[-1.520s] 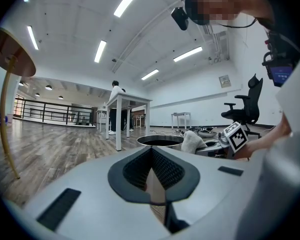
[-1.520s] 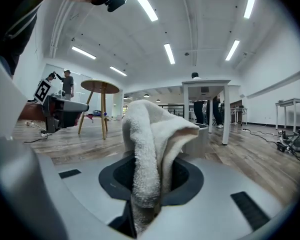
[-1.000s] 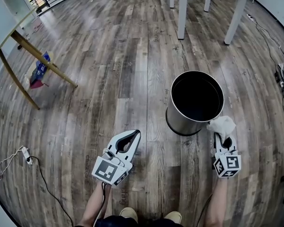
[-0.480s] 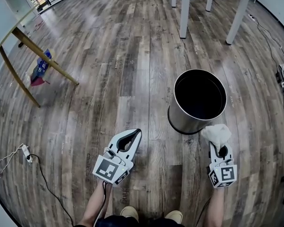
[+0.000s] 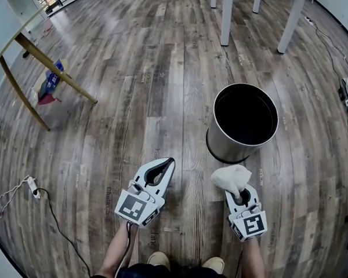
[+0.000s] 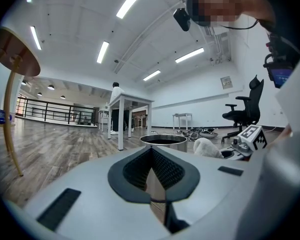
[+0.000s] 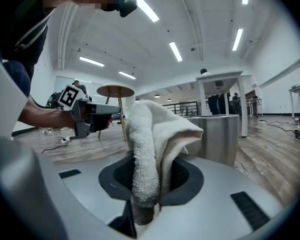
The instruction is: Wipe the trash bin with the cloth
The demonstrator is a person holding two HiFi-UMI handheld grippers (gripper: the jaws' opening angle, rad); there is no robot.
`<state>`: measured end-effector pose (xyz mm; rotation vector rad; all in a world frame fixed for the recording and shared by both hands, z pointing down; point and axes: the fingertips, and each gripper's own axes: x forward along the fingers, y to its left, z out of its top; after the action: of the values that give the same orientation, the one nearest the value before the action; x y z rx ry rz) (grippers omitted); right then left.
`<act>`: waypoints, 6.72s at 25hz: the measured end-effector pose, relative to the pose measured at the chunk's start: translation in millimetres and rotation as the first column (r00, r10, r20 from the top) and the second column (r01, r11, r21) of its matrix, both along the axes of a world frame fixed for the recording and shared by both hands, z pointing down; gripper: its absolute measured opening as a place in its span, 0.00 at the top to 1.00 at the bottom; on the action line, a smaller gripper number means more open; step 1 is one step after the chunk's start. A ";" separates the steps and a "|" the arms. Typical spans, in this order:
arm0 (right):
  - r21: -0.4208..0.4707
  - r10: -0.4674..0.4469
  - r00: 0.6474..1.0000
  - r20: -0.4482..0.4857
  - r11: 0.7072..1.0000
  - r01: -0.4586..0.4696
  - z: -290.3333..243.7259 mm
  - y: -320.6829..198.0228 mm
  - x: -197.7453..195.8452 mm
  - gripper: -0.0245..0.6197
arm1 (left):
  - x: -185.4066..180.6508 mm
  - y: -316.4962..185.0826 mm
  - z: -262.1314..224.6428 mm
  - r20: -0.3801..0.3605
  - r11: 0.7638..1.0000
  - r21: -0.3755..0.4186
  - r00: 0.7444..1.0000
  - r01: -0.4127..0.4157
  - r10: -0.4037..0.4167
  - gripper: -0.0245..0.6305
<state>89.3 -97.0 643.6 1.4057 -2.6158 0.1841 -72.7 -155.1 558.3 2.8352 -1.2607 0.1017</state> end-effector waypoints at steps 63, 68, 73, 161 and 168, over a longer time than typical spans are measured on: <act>-0.050 0.417 0.904 -0.098 0.905 -0.423 55.4 -79.4 168.9 0.83 | -10.2 10.2 14.1 0.017 0.999 -0.028 1.000 0.016 -0.016 0.96; -0.027 0.399 0.912 -0.095 0.915 -0.403 47.9 -63.4 160.0 0.83 | -11.2 10.9 15.2 0.016 0.999 -0.034 1.000 0.019 -0.018 0.96; 0.001 0.325 0.942 -0.082 0.945 -0.326 36.8 -24.8 122.5 0.83 | -12.9 9.2 17.8 0.005 0.999 -0.041 1.000 0.026 -0.025 0.96; -0.071 0.148 0.989 0.012 0.987 -0.147 87.4 33.2 -22.8 0.83 | -17.3 18.8 30.9 0.019 0.998 -0.061 1.000 0.016 -0.015 0.96; -0.099 0.090 0.996 -0.023 0.991 -0.092 106.4 -16.1 -68.6 0.83 | -18.4 20.4 32.0 0.023 0.998 -0.067 1.000 0.015 -0.013 0.96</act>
<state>20.7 -113.1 750.0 1.4856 -2.4923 0.3076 -91.1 -134.7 590.3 2.7761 -1.2564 0.1721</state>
